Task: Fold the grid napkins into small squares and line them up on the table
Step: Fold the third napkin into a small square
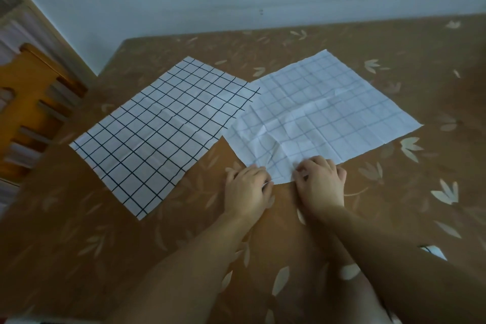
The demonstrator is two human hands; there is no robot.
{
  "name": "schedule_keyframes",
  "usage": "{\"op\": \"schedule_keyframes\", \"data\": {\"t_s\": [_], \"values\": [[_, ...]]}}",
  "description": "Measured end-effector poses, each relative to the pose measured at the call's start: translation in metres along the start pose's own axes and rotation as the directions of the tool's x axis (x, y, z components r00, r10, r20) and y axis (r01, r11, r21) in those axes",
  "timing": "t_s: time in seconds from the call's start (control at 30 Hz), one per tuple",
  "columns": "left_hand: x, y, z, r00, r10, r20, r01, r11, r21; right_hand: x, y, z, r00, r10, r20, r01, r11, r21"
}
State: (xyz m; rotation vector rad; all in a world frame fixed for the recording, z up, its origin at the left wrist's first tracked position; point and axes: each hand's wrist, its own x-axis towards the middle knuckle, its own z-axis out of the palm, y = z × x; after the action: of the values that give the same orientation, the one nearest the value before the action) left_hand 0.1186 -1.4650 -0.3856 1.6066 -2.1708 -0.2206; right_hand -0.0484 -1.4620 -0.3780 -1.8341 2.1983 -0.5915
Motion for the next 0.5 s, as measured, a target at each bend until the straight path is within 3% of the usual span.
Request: {"op": "schedule_keyframes", "data": {"t_s": [0.17, 0.27, 0.4, 0.5], "values": [[-0.010, 0.025, -0.020, 0.984, 0.161, 0.080, -0.153, 0.983, -0.104, -0.010, 0.010, -0.040, 0.998, -0.008, 0.059, 0.004, 0.998, 0.065], [-0.016, 0.036, -0.032, 0.957, 0.221, 0.187, -0.210, 0.974, -0.080, -0.015, 0.025, -0.078, 0.982, -0.072, 0.177, 0.044, 0.987, 0.157], [-0.012, 0.049, -0.048, 0.924, 0.181, 0.337, -0.222, 0.971, 0.090, -0.029, 0.048, -0.141, 0.965, -0.081, 0.249, 0.008, 0.960, 0.280], [-0.010, 0.065, -0.053, 0.945, 0.115, 0.307, -0.161, 0.978, 0.131, -0.045, 0.064, -0.185, 0.960, -0.021, 0.279, -0.076, 0.940, 0.332]]}}
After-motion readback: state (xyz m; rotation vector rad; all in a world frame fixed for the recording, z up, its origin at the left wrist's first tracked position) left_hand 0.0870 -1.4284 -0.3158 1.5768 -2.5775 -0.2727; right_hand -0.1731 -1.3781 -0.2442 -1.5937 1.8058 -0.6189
